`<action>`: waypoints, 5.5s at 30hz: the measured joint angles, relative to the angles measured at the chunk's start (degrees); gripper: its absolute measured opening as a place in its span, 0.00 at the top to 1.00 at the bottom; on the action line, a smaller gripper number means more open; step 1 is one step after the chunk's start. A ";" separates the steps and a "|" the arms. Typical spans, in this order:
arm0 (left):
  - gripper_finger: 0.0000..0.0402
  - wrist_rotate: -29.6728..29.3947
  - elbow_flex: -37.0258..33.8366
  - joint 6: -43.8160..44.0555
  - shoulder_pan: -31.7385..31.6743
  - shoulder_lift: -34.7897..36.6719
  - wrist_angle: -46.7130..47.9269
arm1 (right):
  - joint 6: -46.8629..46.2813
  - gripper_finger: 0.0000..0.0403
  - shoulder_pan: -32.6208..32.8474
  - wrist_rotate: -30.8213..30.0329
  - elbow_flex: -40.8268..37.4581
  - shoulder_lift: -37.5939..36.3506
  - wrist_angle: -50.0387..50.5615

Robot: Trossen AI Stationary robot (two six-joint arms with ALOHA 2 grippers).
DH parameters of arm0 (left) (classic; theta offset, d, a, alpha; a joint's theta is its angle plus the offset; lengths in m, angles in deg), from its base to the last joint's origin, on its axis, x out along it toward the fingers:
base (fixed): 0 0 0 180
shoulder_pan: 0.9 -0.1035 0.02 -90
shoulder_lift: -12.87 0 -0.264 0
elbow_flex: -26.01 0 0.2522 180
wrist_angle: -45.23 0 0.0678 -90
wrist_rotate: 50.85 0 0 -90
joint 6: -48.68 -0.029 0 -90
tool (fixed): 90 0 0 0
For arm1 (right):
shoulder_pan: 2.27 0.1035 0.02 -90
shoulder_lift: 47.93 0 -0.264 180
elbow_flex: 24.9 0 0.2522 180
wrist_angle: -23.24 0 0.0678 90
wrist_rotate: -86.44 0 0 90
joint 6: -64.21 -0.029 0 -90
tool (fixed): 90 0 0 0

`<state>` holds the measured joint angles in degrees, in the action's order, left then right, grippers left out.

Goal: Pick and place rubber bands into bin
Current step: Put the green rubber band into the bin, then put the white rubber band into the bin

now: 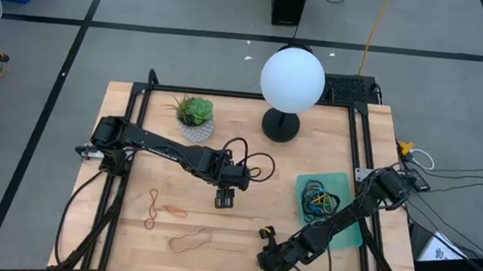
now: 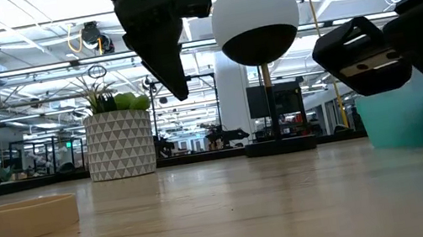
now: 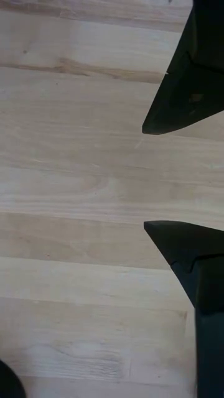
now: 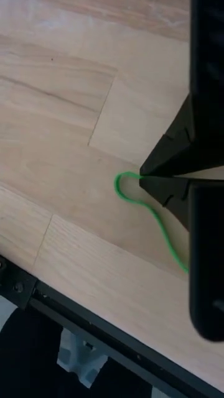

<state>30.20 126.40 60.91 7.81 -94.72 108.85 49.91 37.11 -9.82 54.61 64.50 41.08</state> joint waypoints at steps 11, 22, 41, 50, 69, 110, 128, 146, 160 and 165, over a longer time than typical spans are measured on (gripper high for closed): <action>0.39 0.02 0.02 1.53 0.04 0.00 0.11 | 0.04 1.00 0.51 -4.33 -0.17 -14.03 9.62; 0.39 0.04 0.02 1.60 0.00 0.00 0.11 | -15.45 1.00 1.29 -15.09 -0.13 -37.68 37.89; 0.39 0.04 0.02 1.51 0.00 0.00 0.04 | -43.73 1.00 1.21 -11.25 -16.00 -46.52 57.98; 0.39 0.07 0.02 1.51 0.00 0.00 0.04 | -45.29 1.00 1.17 -10.04 -26.36 -46.52 49.77; 0.39 0.09 0.02 1.77 0.00 0.00 0.02 | -46.48 0.84 1.13 -8.53 -28.69 -46.54 46.71; 0.39 2.29 0.02 24.79 18.55 0.61 14.57 | -28.53 0.63 1.11 -20.14 -25.68 -58.50 32.97; 0.39 3.03 -6.89 34.91 24.57 -0.70 0.26 | -22.37 0.63 1.11 -23.85 -25.66 -58.45 26.09; 0.48 4.58 -20.30 37.43 24.33 -0.64 -13.79 | -22.07 0.63 1.11 -23.85 -25.66 -58.48 26.08; 0.97 4.90 -20.55 36.13 24.26 -0.63 -14.21 | -22.08 0.63 1.11 -23.91 -25.66 -58.48 26.08; 0.96 6.27 -19.40 33.01 24.27 -0.73 -14.15 | -22.46 0.62 1.11 -23.85 -25.66 -58.48 26.03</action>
<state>36.47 106.99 93.92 32.08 -95.45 94.70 27.46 38.22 -33.67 28.96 6.03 67.11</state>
